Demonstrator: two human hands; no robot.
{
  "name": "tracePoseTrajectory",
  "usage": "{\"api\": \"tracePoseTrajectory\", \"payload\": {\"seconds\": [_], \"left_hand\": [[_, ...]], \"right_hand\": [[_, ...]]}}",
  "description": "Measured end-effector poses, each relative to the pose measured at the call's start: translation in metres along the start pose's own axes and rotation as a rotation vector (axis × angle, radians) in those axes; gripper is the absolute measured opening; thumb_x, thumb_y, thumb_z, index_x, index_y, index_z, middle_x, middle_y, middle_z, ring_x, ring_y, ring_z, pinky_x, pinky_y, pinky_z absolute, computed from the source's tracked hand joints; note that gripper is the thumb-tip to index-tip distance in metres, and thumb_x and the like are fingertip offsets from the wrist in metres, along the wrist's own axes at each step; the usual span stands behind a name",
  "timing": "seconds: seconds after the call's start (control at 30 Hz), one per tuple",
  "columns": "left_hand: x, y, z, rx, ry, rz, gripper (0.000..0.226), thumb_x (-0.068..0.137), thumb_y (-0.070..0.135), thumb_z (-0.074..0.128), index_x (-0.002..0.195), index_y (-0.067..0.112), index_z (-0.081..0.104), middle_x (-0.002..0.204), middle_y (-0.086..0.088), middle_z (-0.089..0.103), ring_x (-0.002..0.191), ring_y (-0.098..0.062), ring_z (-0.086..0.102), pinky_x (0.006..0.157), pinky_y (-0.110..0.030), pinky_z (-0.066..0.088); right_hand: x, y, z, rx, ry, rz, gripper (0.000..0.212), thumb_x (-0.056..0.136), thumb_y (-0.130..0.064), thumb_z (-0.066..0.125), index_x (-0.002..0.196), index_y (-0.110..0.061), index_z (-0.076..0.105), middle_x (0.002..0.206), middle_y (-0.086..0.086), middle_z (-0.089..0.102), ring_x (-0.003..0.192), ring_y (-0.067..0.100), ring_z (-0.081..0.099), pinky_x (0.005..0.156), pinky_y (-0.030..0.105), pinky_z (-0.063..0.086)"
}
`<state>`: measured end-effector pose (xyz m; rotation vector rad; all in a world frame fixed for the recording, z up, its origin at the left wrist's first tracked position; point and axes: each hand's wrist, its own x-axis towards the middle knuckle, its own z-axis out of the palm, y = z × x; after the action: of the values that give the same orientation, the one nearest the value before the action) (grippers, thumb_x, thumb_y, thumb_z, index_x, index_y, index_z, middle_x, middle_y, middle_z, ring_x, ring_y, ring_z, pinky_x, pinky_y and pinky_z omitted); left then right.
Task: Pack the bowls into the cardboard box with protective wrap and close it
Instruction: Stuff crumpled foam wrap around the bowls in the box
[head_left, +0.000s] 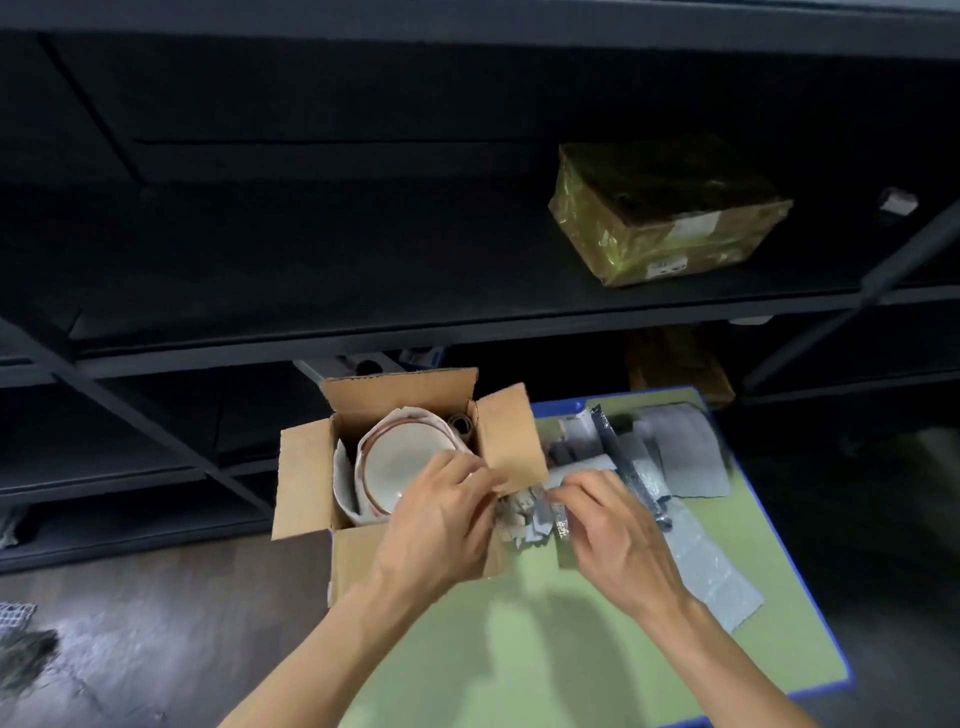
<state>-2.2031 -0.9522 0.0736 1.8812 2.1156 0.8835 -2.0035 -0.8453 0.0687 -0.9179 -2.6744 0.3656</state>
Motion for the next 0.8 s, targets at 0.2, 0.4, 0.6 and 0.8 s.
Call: {"api": "tracePoseTrajectory", "payload": {"seconds": [0.2, 0.4, 0.6, 0.8], "left_hand": [[-0.010, 0.045, 0.027, -0.038, -0.080, 0.038, 0.018, 0.098, 0.022, 0.048, 0.108, 0.020, 0.064, 0.102, 0.005, 0.060, 0.094, -0.021, 0.054, 0.078, -0.036, 0.049], [-0.011, 0.064, 0.045, 0.005, -0.140, 0.000, 0.022, 0.100, 0.025, 0.043, 0.105, 0.021, 0.064, 0.100, 0.007, 0.059, 0.093, -0.020, 0.052, 0.075, -0.037, 0.049], [-0.011, 0.075, 0.051, 0.017, -0.138, -0.105, 0.025, 0.099, 0.028, 0.042, 0.116, 0.026, 0.061, 0.104, 0.008, 0.059, 0.095, -0.017, 0.055, 0.078, -0.034, 0.049], [0.000, 0.088, 0.052, -0.061, -0.060, -0.203, 0.041, 0.105, 0.043, 0.037, 0.142, 0.027, 0.044, 0.127, 0.012, 0.051, 0.110, -0.011, 0.054, 0.083, -0.027, 0.049]], "right_hand": [[-0.018, 0.050, -0.002, -0.008, 0.008, 0.119, 0.043, 0.076, 0.007, 0.068, 0.111, -0.018, 0.068, 0.110, -0.008, 0.060, 0.101, 0.020, 0.057, 0.078, 0.032, 0.052], [0.015, 0.079, 0.008, -0.124, -0.091, 0.092, 0.062, 0.070, -0.012, 0.081, 0.129, -0.020, 0.062, 0.126, -0.003, 0.059, 0.111, 0.025, 0.052, 0.085, 0.039, 0.053], [0.034, 0.090, 0.026, -0.177, -0.067, 0.017, 0.032, 0.065, -0.002, 0.079, 0.092, -0.017, 0.070, 0.082, -0.004, 0.067, 0.085, 0.021, 0.051, 0.067, 0.034, 0.045], [0.027, 0.085, -0.030, 0.064, -0.037, -0.033, 0.031, 0.084, -0.001, 0.065, 0.106, -0.022, 0.070, 0.099, -0.009, 0.067, 0.093, 0.017, 0.059, 0.072, 0.035, 0.051]]}}
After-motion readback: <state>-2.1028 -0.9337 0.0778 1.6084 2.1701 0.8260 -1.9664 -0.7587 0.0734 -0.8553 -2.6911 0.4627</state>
